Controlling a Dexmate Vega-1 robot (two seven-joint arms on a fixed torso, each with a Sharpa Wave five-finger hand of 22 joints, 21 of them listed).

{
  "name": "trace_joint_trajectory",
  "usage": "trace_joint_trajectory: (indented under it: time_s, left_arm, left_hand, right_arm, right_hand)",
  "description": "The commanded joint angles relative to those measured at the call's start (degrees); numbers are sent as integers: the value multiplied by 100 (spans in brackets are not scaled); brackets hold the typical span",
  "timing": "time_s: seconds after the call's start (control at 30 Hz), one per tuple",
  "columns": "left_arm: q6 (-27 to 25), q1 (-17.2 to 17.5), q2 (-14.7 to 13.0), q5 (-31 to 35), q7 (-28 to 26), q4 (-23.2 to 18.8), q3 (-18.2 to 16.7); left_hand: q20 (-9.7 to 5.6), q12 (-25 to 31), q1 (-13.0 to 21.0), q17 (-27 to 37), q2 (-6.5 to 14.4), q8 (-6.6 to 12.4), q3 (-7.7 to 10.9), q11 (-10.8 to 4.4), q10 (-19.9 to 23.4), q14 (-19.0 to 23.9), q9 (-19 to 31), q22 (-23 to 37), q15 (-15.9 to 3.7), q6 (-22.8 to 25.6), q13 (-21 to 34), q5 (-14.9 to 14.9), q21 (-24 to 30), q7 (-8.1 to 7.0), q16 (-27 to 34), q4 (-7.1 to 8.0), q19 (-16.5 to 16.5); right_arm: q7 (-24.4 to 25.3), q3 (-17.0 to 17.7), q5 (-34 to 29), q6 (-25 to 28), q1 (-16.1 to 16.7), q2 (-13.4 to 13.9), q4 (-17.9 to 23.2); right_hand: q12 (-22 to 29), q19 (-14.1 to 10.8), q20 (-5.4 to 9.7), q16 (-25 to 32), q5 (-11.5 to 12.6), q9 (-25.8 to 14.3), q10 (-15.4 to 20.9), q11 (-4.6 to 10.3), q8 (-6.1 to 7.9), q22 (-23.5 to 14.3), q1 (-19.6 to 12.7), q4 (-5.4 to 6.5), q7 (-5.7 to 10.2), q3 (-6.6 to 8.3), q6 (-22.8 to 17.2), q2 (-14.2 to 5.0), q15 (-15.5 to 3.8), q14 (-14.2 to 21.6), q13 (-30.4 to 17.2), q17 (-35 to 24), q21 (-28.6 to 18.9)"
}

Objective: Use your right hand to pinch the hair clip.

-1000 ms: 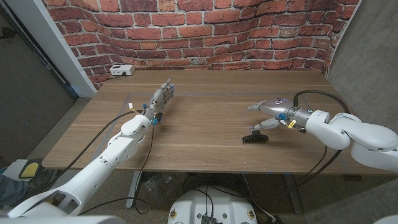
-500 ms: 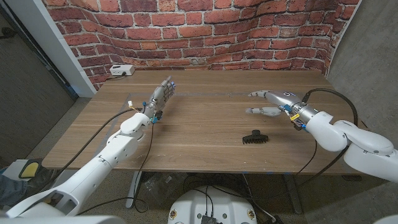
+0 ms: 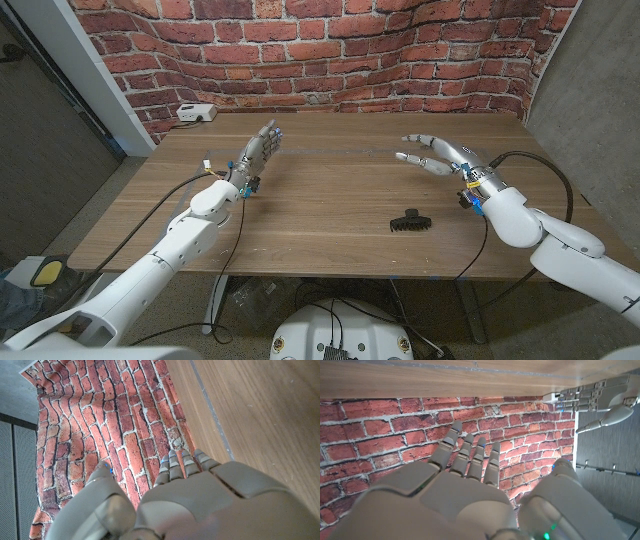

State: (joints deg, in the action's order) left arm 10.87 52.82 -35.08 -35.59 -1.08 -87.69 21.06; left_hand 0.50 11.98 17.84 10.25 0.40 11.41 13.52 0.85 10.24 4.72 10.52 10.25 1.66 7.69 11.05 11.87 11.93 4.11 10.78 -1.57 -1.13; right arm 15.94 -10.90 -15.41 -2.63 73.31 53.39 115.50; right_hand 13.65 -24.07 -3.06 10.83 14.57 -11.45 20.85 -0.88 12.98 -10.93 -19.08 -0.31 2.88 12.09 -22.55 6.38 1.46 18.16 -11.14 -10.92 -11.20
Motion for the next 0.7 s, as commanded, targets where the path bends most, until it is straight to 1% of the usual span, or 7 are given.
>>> trace_joint_trajectory:
  time_s: [0.03, 0.1, 0.17, 0.27, 0.43, 0.5, 0.7]
  left_arm:
    - [252, 141, -15, 144, -214, -231, -103]
    - [306, 133, 11, 163, -221, -200, -106]
    - [340, 110, 24, 179, -205, -161, -102]
    - [388, 64, 50, 193, -148, -96, -82]
    - [507, -15, 84, 259, -56, 22, -41]
    - [555, -37, 102, 290, -46, 61, -31]
    - [615, -77, 137, 340, -32, 107, -4]
  left_hand:
    - [-29, 24, 23, 21, -23, 32, -19, -4, 90, 97, 25, 27, 7, 94, 8, -4, 44, -11, 40, -11, 49]
    - [-56, 40, 23, 21, -21, 45, -24, 0, 140, 145, 25, 26, -3, 135, 8, -4, 57, -6, 53, -9, 90]
    - [-69, 44, 24, 20, -19, 64, -28, -9, 160, 162, 25, 25, -7, 193, 8, -4, 64, -4, 54, -9, 115]
    - [-74, 48, 25, 20, -18, 69, -30, -19, 176, 173, 24, 25, -11, 212, 7, -3, 69, 6, 54, -9, 132]
    - [-84, 50, 29, 20, -15, 67, -33, -20, 192, 195, 24, 24, -16, 222, 7, -1, 76, 3, 56, -9, 160]
    - [-181, 47, 36, 19, -11, 62, -37, -15, 205, 220, 23, 22, 7, 230, 6, 1, 101, 17, 54, -11, 246]
    - [-224, 48, 41, 18, -9, 59, -41, 8, 219, 234, 23, 20, 14, 238, 6, 3, 103, 20, 52, -12, 268]
  right_arm:
    - [112, -410, 873, -892, -742, -711, -984]
    - [96, -448, 977, -948, -835, -771, -1098]
    - [95, -481, 1069, -994, -917, -832, -1204]
    - [13, -523, 1270, -1071, -1033, -889, -1360]
    - [-174, -547, 1763, -1195, -1183, -1001, -1628]
    - [-262, -549, 2007, -1286, -1236, -1064, -1761]
    - [-616, -542, 2814, -1378, -1374, -1219, -2082]
  right_hand:
    - [47, 41, 25, 7, -20, 1, 95, -28, 45, -1, 104, 54, -32, -22, -70, -44, 59, -23, 1, -13, 16]
    - [47, 34, 55, 10, -31, 4, 104, -56, 32, -3, 156, 88, -66, -26, -68, -89, 66, -26, 2, -19, 3]
    - [46, 37, 79, 11, -75, 2, 123, -88, 118, -5, 285, 166, -133, -45, -375, -184, 71, -30, 4, -25, -21]
    - [55, 33, 96, 10, -95, -4, 158, -123, 164, -5, 309, 175, -127, -51, -527, -203, 72, -25, 5, -19, -31]
    - [54, 18, 107, 7, -132, -4, 182, -126, 1, -4, 300, 161, -201, -43, -205, -244, 101, -2, 7, -3, -52]
    - [54, -27, 153, 3, -146, -1, 195, -151, -39, -3, 300, 156, -247, -43, -131, -254, 99, -4, 7, 1, -73]
    - [57, -14, 178, -20, -166, 4, 219, -198, -71, -2, 310, 158, -265, -43, -76, -274, 131, -58, 8, 3, -70]
